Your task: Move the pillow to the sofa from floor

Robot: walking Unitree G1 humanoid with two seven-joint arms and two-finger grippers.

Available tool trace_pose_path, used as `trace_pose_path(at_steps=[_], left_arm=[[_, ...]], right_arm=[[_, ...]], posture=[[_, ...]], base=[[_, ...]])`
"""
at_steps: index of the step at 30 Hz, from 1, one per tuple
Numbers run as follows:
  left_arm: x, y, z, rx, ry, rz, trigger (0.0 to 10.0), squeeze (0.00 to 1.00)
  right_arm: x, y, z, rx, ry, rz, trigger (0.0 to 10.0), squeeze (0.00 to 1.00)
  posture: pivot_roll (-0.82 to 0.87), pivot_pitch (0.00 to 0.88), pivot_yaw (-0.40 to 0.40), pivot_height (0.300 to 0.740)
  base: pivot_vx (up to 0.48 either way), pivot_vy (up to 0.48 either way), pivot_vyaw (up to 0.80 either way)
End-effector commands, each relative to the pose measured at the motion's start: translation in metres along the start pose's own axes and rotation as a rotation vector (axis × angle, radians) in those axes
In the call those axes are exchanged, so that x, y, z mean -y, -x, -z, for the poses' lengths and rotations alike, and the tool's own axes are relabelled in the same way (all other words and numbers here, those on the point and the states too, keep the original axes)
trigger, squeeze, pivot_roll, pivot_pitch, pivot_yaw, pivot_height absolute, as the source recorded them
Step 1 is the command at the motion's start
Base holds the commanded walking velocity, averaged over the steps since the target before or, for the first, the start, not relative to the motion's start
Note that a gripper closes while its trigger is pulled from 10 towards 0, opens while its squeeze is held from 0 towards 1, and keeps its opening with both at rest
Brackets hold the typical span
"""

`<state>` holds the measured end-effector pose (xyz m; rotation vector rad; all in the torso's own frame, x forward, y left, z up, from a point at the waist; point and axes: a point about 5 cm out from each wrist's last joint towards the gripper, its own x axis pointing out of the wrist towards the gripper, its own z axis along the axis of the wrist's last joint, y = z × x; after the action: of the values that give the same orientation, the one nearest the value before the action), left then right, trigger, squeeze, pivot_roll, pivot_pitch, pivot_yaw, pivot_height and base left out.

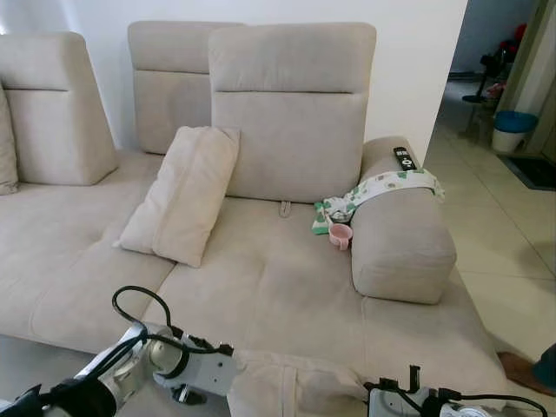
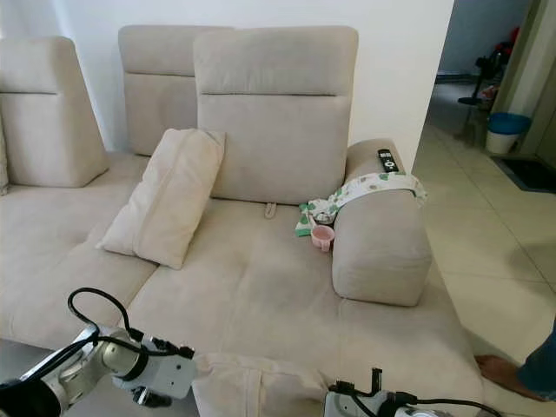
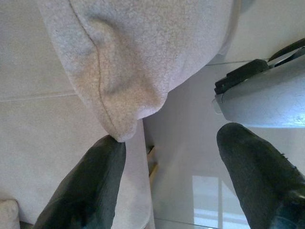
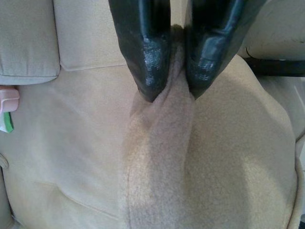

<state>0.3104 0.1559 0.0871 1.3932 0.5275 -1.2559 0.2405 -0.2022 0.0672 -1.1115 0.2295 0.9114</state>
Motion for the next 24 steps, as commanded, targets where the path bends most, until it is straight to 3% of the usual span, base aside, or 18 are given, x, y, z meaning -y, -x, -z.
trace_pose_path(at_steps=[1, 4, 10, 16, 20, 22, 24], left_arm=[[0.003, 0.001, 0.0, 0.001, 0.0, 0.016, 10.0, 0.0], [-0.004, 0.007, -0.01, 0.029, -0.008, -0.016, 10.0, 0.0], [-0.014, 0.002, -0.024, 0.071, -0.028, -0.108, 10.0, 0.0], [-0.013, 0.001, -0.026, 0.075, -0.02, -0.106, 10.0, 0.0], [-0.006, -0.006, -0.02, 0.025, -0.017, -0.074, 10.0, 0.0], [-0.004, -0.01, -0.01, -0.075, -0.045, -0.076, 10.0, 0.0], [-0.004, -0.012, -0.008, -0.105, -0.051, -0.082, 10.0, 0.0]], right_arm=[[0.004, 0.001, -0.002, 0.005, 0.011, 0.01, 0.0, 0.0], [0.002, 0.001, -0.003, 0.001, 0.006, 0.007, 0.0, 0.0], [0.001, -0.004, -0.008, 0.019, 0.006, 0.006, 0.0, 0.0], [0.003, -0.005, -0.01, 0.024, 0.009, 0.009, 0.0, 0.0], [0.008, -0.006, -0.018, 0.049, 0.028, 0.024, 0.0, 0.0], [0.009, -0.006, -0.02, 0.055, 0.031, 0.025, 0.0, 0.0], [0.009, -0.007, -0.021, 0.057, 0.033, 0.025, 0.0, 0.0]], posture=[[-0.03, 0.0, 0.04, 0.555], [-0.03, 0.0, 0.04, 0.555], [-0.03, 0.0, 0.04, 0.555], [-0.03, 0.0, 0.042, 0.555], [-0.02, 0.0, 0.044, 0.555], [-0.02, 0.0, 0.045, 0.555], [-0.02, 0.0, 0.045, 0.555]], base=[[0.0, 0.0, 0.0], [0.0, 0.0, 0.0], [0.0, 0.0, 0.0], [0.0, 0.0, 0.0], [0.0, 0.0, 0.0], [0.0, 0.0, 0.0], [0.0, 0.0, 0.0]])
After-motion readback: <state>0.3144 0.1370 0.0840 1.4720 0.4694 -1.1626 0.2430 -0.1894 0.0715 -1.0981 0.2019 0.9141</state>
